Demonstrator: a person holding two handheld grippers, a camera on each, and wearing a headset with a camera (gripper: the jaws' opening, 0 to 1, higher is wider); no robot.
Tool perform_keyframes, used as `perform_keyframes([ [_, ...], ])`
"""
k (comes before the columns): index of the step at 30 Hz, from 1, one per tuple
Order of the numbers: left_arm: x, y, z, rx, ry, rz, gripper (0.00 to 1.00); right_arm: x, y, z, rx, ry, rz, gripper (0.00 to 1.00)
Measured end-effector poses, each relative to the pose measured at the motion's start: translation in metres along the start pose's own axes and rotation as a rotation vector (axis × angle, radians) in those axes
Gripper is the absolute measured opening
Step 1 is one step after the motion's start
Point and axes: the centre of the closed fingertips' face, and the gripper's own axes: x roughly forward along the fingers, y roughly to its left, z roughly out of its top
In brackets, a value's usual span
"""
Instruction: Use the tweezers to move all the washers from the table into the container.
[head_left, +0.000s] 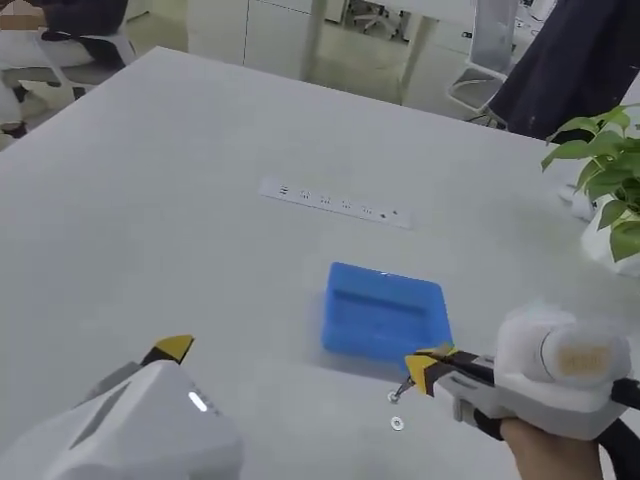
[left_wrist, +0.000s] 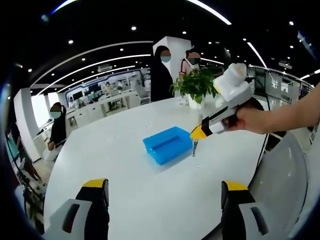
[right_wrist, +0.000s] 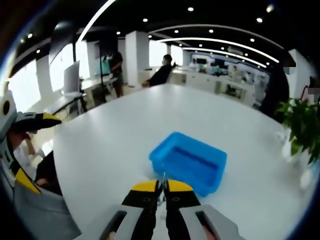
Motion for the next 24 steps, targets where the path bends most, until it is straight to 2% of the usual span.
perform_keyframes([
  [7,0.0,0.002,-0.002,-0.006,0.003,0.007,0.96,0.001,-0.014,0.023,-0.05,-0.03,-0.023,0.02],
  [15,0.002,0.004,-0.004,-0.01,0.013,0.007,0.95,0.02,-0.032,0.039,-0.079,-0.039,-0.047,0.02],
  [18,0.002,0.003,-0.004,0.0,0.017,0.007,0.95,0.029,-0.037,0.039,-0.079,-0.033,-0.05,0.02],
  [21,0.002,0.002,-0.005,0.005,0.021,0.007,0.95,0.041,-0.045,0.033,-0.067,-0.014,-0.06,0.02],
  [24,0.002,0.001,-0.005,-0.003,0.018,0.002,0.96,0.049,-0.048,0.027,-0.049,-0.001,-0.058,0.02],
])
